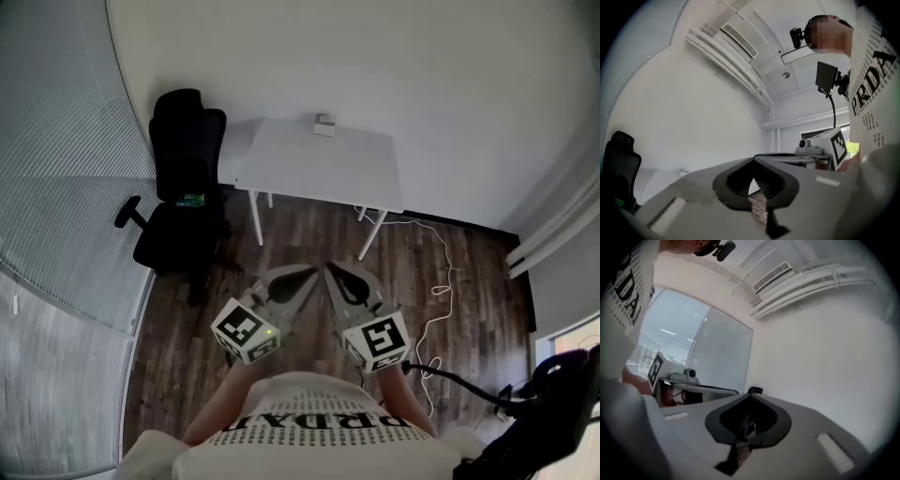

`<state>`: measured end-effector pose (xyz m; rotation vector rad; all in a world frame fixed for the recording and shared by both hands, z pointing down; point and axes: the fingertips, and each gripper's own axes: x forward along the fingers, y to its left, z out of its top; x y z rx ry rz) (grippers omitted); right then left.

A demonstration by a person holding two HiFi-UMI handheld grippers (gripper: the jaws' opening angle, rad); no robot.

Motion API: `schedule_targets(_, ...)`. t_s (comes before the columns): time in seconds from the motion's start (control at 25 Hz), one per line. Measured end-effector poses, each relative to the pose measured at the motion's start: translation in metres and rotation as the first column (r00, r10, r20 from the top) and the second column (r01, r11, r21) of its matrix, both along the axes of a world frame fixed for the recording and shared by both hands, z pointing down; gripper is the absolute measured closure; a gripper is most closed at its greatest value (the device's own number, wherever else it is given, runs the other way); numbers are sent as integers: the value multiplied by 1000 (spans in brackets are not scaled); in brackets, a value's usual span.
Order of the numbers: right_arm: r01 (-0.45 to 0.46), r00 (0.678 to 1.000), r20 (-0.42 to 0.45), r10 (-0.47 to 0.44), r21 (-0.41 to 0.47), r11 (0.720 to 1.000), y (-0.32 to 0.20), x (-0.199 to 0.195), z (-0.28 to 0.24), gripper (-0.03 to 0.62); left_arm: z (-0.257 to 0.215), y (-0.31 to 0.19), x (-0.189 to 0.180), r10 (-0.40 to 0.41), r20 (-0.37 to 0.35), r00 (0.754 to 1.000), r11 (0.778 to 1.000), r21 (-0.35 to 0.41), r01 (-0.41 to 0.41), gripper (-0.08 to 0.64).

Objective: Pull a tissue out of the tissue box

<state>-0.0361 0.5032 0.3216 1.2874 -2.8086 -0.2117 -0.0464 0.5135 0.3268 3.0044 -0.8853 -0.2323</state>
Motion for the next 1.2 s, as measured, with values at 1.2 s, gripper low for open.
schedule_targets(1.2,-19,999,30,19,-9,1000,-2,-5,3,584,5,-3,-8,-4,-3,1000,1000,-14,4,568)
